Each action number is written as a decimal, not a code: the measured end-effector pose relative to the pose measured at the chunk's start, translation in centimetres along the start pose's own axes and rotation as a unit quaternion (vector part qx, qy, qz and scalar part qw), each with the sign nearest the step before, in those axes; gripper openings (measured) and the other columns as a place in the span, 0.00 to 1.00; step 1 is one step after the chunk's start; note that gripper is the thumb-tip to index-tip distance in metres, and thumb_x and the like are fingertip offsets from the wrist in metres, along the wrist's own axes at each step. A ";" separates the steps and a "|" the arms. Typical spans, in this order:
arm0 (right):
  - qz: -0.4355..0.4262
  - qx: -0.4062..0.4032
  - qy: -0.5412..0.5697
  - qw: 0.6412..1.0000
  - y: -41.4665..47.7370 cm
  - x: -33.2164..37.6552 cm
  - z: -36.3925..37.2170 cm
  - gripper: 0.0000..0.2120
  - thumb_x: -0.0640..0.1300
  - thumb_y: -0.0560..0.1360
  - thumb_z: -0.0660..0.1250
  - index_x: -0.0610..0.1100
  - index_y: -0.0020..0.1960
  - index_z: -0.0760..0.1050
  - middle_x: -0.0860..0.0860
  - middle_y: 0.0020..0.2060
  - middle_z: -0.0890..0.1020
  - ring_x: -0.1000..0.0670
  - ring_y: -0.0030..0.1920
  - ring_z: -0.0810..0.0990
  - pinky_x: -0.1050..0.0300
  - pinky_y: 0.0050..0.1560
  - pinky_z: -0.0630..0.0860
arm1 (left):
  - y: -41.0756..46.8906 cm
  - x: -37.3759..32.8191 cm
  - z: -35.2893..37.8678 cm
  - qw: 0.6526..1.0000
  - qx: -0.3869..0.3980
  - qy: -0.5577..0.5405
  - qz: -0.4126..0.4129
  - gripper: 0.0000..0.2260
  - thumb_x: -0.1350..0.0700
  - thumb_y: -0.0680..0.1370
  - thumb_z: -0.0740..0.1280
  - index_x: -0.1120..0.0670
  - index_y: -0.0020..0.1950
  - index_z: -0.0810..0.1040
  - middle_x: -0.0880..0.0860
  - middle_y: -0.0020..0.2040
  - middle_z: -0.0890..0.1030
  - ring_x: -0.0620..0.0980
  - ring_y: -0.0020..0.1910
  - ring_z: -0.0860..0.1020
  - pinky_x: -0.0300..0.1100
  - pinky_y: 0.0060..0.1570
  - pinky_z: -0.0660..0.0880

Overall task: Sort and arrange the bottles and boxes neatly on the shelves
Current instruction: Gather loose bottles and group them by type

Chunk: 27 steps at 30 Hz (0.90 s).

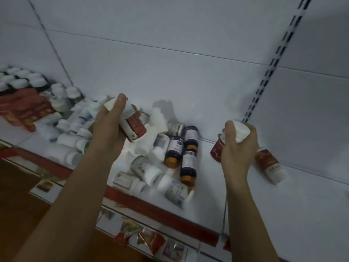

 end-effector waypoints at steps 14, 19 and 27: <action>0.232 0.164 0.331 0.900 -14.0 7.2 31.2 0.16 0.57 0.78 0.68 0.44 0.55 0.75 0.46 0.40 0.83 0.46 0.39 0.85 0.44 0.48 0.83 | -0.6 -17.7 -37.2 0.939 -0.295 -0.175 0.031 0.27 0.39 0.79 0.67 0.62 0.63 0.77 0.59 0.46 0.83 0.57 0.45 0.85 0.54 0.37 0.82; 0.294 0.264 0.303 0.867 -25.6 8.3 42.7 0.21 0.55 0.76 0.71 0.41 0.61 0.76 0.48 0.46 0.86 0.48 0.42 0.87 0.52 0.38 0.83 | -6.7 -22.6 -48.3 0.902 -0.386 -0.171 0.093 0.24 0.40 0.80 0.65 0.61 0.60 0.78 0.60 0.49 0.85 0.57 0.48 0.85 0.52 0.43 0.82; 0.280 0.430 0.263 0.817 -39.6 9.1 56.7 0.15 0.55 0.77 0.70 0.44 0.54 0.79 0.50 0.39 0.85 0.48 0.40 0.86 0.49 0.41 0.83 | -16.3 -25.3 -59.9 0.830 -0.498 -0.176 0.176 0.24 0.40 0.80 0.65 0.59 0.63 0.76 0.60 0.58 0.84 0.61 0.62 0.80 0.59 0.60 0.78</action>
Point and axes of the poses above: each hand's wrist, its own y-axis towards the middle knuckle, its own z-axis out of the palm, x = y × z, the point moved 5 cm from there along y, towards the middle knuckle
